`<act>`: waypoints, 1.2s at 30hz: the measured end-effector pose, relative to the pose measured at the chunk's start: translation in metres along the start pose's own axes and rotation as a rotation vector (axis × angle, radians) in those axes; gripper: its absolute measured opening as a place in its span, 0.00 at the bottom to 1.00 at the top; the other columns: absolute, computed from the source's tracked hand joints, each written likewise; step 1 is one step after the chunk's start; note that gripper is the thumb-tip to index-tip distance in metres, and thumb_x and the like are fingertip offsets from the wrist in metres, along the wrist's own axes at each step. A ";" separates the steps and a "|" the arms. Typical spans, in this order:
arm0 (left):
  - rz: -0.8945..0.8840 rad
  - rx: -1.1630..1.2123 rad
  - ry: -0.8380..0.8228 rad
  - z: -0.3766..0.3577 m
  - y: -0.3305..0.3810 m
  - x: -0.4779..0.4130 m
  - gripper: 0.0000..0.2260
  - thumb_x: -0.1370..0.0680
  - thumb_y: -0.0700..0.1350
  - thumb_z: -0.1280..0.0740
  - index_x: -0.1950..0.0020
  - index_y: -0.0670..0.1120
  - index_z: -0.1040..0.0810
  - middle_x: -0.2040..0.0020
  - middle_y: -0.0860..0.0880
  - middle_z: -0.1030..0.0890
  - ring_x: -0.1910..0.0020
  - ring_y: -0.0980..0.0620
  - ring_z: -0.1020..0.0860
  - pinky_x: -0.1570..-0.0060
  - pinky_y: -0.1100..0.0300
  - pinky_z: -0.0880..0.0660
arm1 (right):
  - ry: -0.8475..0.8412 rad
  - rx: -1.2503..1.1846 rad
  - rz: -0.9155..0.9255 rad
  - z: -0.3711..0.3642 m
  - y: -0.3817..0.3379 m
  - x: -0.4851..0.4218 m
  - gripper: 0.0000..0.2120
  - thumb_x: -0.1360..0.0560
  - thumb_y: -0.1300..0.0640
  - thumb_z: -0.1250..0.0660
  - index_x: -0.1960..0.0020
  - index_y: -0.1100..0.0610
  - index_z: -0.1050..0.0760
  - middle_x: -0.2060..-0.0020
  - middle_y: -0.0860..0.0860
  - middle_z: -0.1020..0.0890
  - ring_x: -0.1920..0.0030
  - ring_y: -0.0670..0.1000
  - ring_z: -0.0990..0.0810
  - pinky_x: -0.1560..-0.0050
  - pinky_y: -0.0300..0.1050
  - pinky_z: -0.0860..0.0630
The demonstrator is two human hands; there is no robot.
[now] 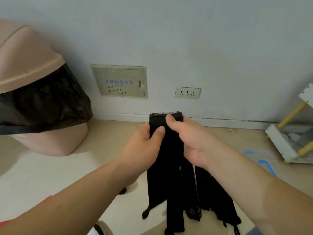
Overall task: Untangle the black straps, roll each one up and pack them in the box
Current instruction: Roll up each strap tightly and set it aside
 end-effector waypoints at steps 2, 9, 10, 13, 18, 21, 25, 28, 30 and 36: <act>0.013 0.014 -0.084 -0.004 -0.004 -0.001 0.10 0.12 0.49 0.40 0.39 0.52 0.20 0.49 0.52 0.12 0.51 0.55 0.13 0.58 0.64 0.20 | 0.076 0.065 0.055 0.000 0.002 -0.003 0.09 0.14 0.50 0.34 0.41 0.51 0.17 0.47 0.54 0.11 0.46 0.57 0.11 0.42 0.60 0.15; 0.013 0.018 -0.211 -0.018 -0.014 -0.001 0.10 0.14 0.52 0.36 0.35 0.53 0.22 0.45 0.53 0.12 0.46 0.54 0.13 0.42 0.54 0.18 | 0.292 -0.120 0.101 0.012 -0.017 -0.006 0.12 0.18 0.43 0.33 0.42 0.49 0.19 0.44 0.54 0.14 0.42 0.61 0.15 0.39 0.66 0.18; 0.014 -0.003 -0.231 -0.019 -0.014 0.000 0.10 0.15 0.52 0.34 0.35 0.53 0.22 0.46 0.54 0.12 0.46 0.54 0.13 0.42 0.52 0.17 | 0.307 -0.154 0.104 0.015 -0.019 -0.006 0.13 0.20 0.42 0.32 0.41 0.48 0.19 0.42 0.54 0.15 0.40 0.61 0.16 0.37 0.68 0.20; -0.016 -0.108 -0.267 -0.021 -0.011 0.003 0.08 0.15 0.51 0.33 0.37 0.54 0.21 0.49 0.56 0.12 0.50 0.58 0.13 0.51 0.62 0.17 | 0.371 -0.211 0.094 0.028 -0.023 -0.007 0.12 0.18 0.45 0.31 0.40 0.50 0.20 0.42 0.54 0.16 0.40 0.62 0.17 0.38 0.68 0.19; -0.102 -0.282 -0.141 -0.019 -0.005 0.004 0.04 0.15 0.51 0.34 0.40 0.57 0.22 0.52 0.60 0.14 0.53 0.64 0.16 0.55 0.69 0.22 | 0.321 -0.229 0.060 0.035 -0.024 -0.004 0.17 0.18 0.42 0.31 0.40 0.54 0.17 0.46 0.55 0.11 0.44 0.59 0.12 0.39 0.62 0.17; -0.086 -0.100 -0.014 -0.016 0.002 0.002 0.07 0.14 0.50 0.35 0.37 0.55 0.21 0.49 0.57 0.13 0.49 0.61 0.15 0.44 0.58 0.18 | 0.044 -0.151 -0.025 0.018 -0.015 0.002 0.27 0.19 0.35 0.33 0.34 0.56 0.17 0.43 0.55 0.11 0.42 0.57 0.12 0.36 0.57 0.19; 0.006 0.086 0.222 0.008 0.006 -0.009 0.07 0.15 0.49 0.34 0.43 0.49 0.18 0.50 0.50 0.12 0.49 0.51 0.13 0.44 0.47 0.16 | -0.123 0.262 -0.013 -0.009 0.009 0.025 0.20 0.18 0.37 0.35 0.40 0.51 0.15 0.50 0.52 0.10 0.49 0.53 0.10 0.52 0.48 0.16; 0.153 0.278 0.370 0.027 -0.002 -0.015 0.10 0.18 0.51 0.32 0.43 0.46 0.20 0.48 0.43 0.13 0.48 0.42 0.14 0.43 0.40 0.17 | -0.106 0.470 0.101 -0.017 0.016 0.030 0.15 0.18 0.38 0.33 0.42 0.48 0.17 0.56 0.49 0.10 0.55 0.51 0.11 0.54 0.48 0.15; 0.206 0.414 0.376 0.035 -0.002 -0.017 0.10 0.16 0.50 0.34 0.39 0.45 0.20 0.45 0.41 0.13 0.47 0.40 0.14 0.42 0.41 0.17 | -0.057 0.553 0.168 -0.017 0.016 0.029 0.11 0.18 0.41 0.32 0.43 0.46 0.17 0.56 0.46 0.11 0.55 0.48 0.11 0.49 0.50 0.14; 0.189 0.316 0.041 0.015 0.011 -0.003 0.10 0.13 0.49 0.37 0.38 0.48 0.18 0.47 0.45 0.11 0.48 0.47 0.12 0.48 0.49 0.16 | 0.092 0.294 0.222 -0.008 0.006 0.013 0.08 0.15 0.46 0.34 0.42 0.45 0.17 0.50 0.47 0.11 0.47 0.51 0.12 0.41 0.58 0.15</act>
Point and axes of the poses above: each hand's wrist, its own x-axis away from the middle knuckle, its own z-axis out of the back of the hand, y = z × x, the point moved 5 cm from there along -x, towards the middle knuckle
